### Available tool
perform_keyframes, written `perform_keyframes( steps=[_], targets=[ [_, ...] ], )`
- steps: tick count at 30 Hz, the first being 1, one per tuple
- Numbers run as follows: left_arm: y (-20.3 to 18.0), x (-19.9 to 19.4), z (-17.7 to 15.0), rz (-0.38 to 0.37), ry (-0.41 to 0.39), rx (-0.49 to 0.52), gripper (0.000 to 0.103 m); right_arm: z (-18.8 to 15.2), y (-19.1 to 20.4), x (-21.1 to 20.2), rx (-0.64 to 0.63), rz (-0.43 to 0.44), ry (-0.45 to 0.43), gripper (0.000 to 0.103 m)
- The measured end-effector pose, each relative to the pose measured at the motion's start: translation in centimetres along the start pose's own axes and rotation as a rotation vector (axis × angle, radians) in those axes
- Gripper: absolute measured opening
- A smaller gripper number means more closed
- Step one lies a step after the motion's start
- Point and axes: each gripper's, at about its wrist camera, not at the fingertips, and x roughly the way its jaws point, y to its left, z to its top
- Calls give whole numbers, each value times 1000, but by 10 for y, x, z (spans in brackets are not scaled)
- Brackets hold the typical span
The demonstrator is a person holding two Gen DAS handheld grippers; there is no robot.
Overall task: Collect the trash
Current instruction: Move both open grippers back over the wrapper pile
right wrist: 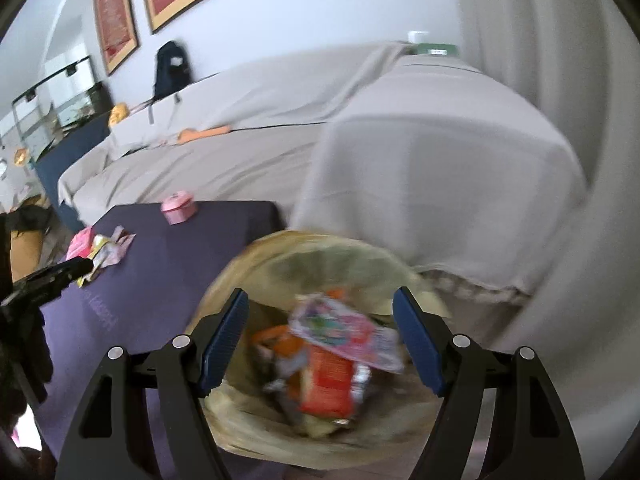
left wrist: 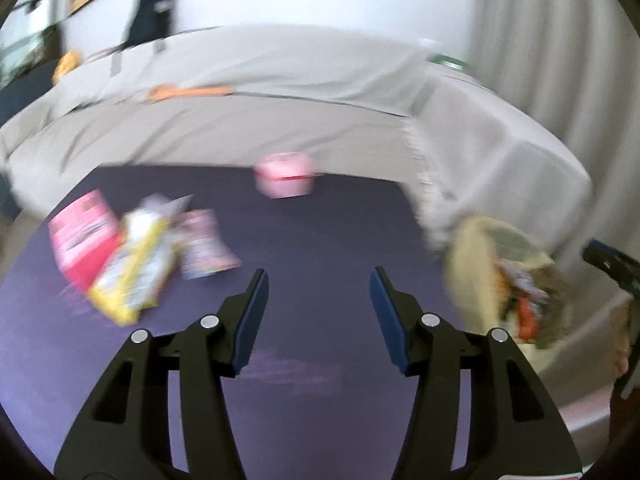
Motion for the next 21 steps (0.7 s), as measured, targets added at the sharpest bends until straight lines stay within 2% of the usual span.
perform_keyframes(
  steps=[4, 7, 10, 17, 21],
  targets=[
    [78, 0, -4, 85, 23, -96, 51, 4, 51, 25, -87, 9, 38, 71],
    [113, 7, -8, 132, 34, -118, 51, 6, 83, 42, -131, 10, 52, 71],
    [133, 14, -11, 143, 38, -138, 51, 6, 110, 57, -151, 48, 66, 71],
    [138, 34, -10, 122, 48, -134, 51, 2, 162, 94, -221, 84, 137, 71],
    [133, 52, -3, 156, 103, -98, 51, -1, 176, 110, -227, 82, 165, 71]
  ],
)
